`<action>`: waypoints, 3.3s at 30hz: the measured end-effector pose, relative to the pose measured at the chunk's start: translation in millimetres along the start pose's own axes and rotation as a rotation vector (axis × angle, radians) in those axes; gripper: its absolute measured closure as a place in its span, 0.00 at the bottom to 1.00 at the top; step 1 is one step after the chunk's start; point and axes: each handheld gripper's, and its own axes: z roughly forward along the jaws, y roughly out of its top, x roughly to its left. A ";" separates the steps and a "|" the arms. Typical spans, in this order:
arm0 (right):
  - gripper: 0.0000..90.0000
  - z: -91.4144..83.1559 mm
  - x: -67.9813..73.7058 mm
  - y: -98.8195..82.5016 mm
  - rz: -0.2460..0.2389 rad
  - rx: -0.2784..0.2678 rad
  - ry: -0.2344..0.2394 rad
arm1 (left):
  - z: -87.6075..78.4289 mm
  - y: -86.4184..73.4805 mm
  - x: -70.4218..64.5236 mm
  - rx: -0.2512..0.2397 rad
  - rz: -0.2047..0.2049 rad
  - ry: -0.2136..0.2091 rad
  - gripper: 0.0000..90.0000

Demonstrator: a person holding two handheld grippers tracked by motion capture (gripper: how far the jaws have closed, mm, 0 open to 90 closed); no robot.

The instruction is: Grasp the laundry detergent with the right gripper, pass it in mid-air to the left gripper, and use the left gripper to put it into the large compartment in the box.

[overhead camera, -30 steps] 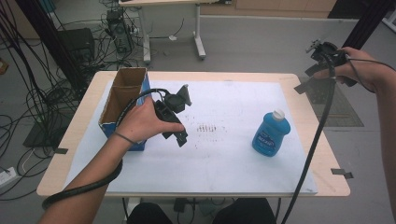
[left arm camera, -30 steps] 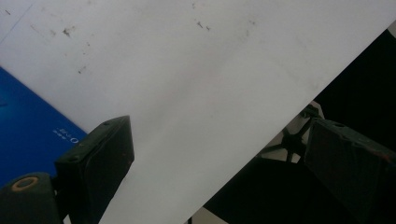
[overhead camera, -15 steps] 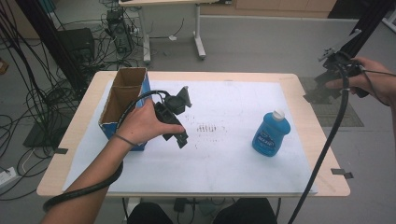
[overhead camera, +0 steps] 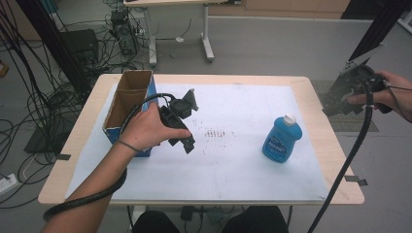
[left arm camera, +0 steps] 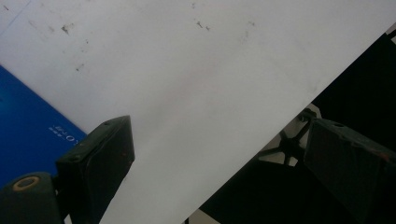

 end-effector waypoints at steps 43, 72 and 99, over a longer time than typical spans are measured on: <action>0.07 27.8 22.7 -71.4 0.010 -0.087 0.056 | 5.1 -2.6 3.1 -0.017 -0.007 -0.010 0.10; 0.07 49.9 37.9 -96.1 0.013 -0.134 0.075 | 16.2 -7.0 2.3 -0.016 -0.009 -0.016 0.10; 0.06 72.5 49.9 -119.5 0.036 -0.156 0.081 | 18.6 -15.1 2.9 -0.060 -0.006 -0.029 0.10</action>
